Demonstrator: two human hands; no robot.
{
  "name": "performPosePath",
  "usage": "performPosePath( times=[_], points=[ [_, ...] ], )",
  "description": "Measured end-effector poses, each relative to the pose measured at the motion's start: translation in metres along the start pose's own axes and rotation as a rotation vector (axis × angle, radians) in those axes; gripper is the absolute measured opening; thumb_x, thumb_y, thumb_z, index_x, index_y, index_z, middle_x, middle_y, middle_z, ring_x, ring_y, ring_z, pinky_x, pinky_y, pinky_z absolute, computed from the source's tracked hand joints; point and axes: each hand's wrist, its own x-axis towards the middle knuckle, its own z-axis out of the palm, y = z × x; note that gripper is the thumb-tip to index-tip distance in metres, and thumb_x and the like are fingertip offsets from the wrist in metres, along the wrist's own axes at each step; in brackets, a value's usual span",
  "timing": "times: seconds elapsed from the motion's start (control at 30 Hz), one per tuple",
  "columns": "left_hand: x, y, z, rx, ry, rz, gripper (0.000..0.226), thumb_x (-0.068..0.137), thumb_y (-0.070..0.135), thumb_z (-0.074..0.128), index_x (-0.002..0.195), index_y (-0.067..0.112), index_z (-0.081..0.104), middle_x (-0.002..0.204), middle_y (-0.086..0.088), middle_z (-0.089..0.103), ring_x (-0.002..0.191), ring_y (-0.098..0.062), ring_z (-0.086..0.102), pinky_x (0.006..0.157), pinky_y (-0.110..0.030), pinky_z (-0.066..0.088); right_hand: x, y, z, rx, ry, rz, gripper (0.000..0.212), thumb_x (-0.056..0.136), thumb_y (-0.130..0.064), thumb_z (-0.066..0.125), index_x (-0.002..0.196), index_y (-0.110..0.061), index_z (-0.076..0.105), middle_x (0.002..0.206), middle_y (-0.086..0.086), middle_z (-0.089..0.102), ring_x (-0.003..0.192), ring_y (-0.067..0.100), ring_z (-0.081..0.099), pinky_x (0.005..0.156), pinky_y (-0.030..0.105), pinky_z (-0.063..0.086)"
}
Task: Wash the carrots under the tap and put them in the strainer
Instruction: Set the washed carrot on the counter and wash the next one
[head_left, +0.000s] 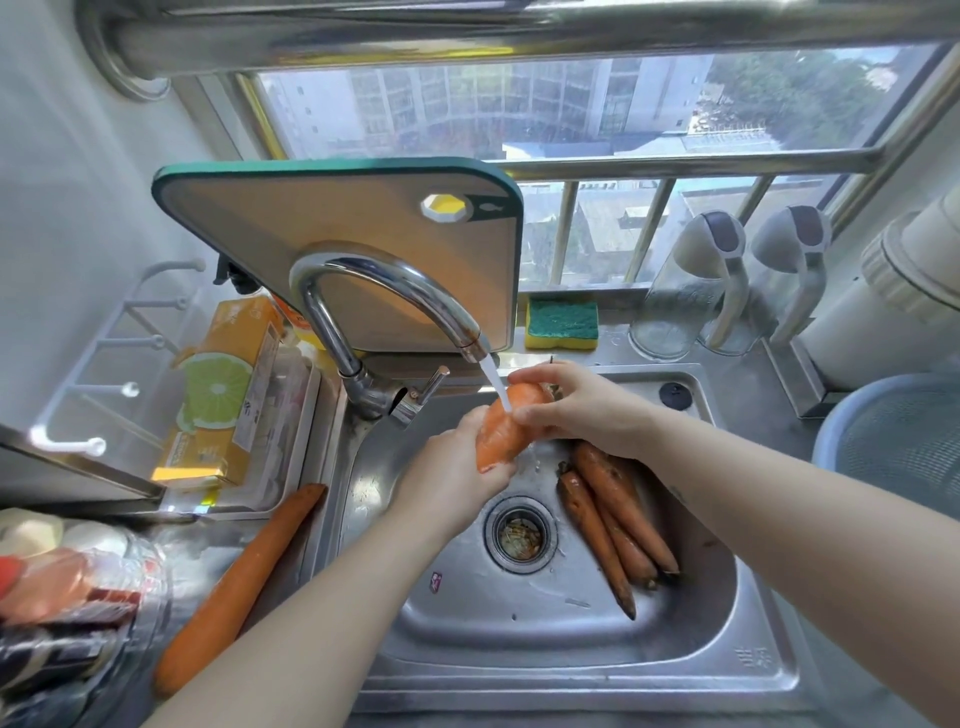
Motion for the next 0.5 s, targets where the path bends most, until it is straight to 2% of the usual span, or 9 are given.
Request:
performPosePath(
  times=[0.07, 0.1, 0.2, 0.3, 0.37, 0.4, 0.5],
  points=[
    [-0.0012, 0.0011, 0.0015, 0.040, 0.023, 0.004, 0.064, 0.084, 0.045, 0.061, 0.140, 0.036, 0.031, 0.108, 0.001, 0.065, 0.090, -0.023, 0.063, 0.077, -0.039, 0.053, 0.0006, -0.0001, 0.0052, -0.167, 0.104, -0.063, 0.047, 0.083, -0.029, 0.072, 0.126, -0.016, 0.059, 0.124, 0.010, 0.054, 0.103, 0.019, 0.062, 0.074, 0.017, 0.055],
    [-0.0016, 0.0010, 0.0012, 0.047, 0.024, 0.008, 0.064, 0.084, 0.045, 0.061, 0.140, 0.036, 0.031, 0.108, 0.001, 0.065, 0.090, -0.023, 0.063, 0.076, -0.038, 0.053, 0.0008, 0.0004, 0.0066, -0.207, 0.116, -0.072, 0.048, 0.084, -0.033, 0.071, 0.128, -0.017, 0.058, 0.127, 0.006, 0.048, 0.105, 0.016, 0.058, 0.073, 0.015, 0.053],
    [-0.0025, -0.0014, 0.0001, 0.026, -0.007, -0.003, 0.062, 0.083, 0.044, 0.062, 0.138, 0.036, 0.034, 0.107, 0.001, 0.065, 0.090, -0.022, 0.063, 0.076, -0.036, 0.053, 0.0000, 0.0040, 0.0036, -0.129, -0.001, -0.012, 0.047, 0.088, -0.020, 0.067, 0.132, -0.015, 0.053, 0.135, 0.005, 0.034, 0.113, 0.021, 0.054, 0.087, 0.030, 0.055],
    [-0.0012, 0.0015, 0.0024, 0.074, 0.024, -0.017, 0.062, 0.084, 0.047, 0.059, 0.139, 0.036, 0.032, 0.107, 0.002, 0.064, 0.091, -0.023, 0.062, 0.076, -0.038, 0.053, -0.0006, 0.0032, 0.0065, -0.240, 0.083, -0.043, 0.045, 0.090, -0.028, 0.064, 0.132, -0.018, 0.052, 0.131, 0.000, 0.034, 0.111, 0.013, 0.049, 0.075, 0.013, 0.045],
    [-0.0004, 0.0030, 0.0042, 0.101, 0.044, -0.006, 0.064, 0.084, 0.048, 0.059, 0.139, 0.037, 0.029, 0.110, 0.002, 0.063, 0.094, -0.024, 0.062, 0.077, -0.039, 0.053, 0.0010, 0.0036, 0.0085, -0.273, 0.147, -0.066, 0.044, 0.092, -0.032, 0.060, 0.132, -0.016, 0.051, 0.126, -0.002, 0.032, 0.109, 0.010, 0.044, 0.074, 0.008, 0.036],
    [-0.0001, 0.0020, 0.0042, 0.091, 0.033, -0.003, 0.064, 0.083, 0.048, 0.059, 0.139, 0.037, 0.029, 0.110, 0.002, 0.064, 0.094, -0.024, 0.062, 0.077, -0.039, 0.053, 0.0010, 0.0035, 0.0081, -0.283, 0.116, -0.064, 0.044, 0.092, -0.032, 0.059, 0.133, -0.016, 0.050, 0.127, -0.002, 0.032, 0.110, 0.011, 0.045, 0.079, 0.010, 0.038],
    [0.0007, 0.0002, 0.0003, 0.029, -0.017, -0.021, 0.063, 0.083, 0.045, 0.062, 0.139, 0.035, 0.033, 0.109, 0.000, 0.064, 0.091, -0.023, 0.062, 0.078, -0.039, 0.053, -0.0013, 0.0025, 0.0020, -0.196, -0.009, -0.026, 0.044, 0.091, -0.023, 0.062, 0.133, -0.015, 0.050, 0.135, 0.003, 0.033, 0.116, 0.021, 0.051, 0.094, 0.032, 0.050]
  ],
)
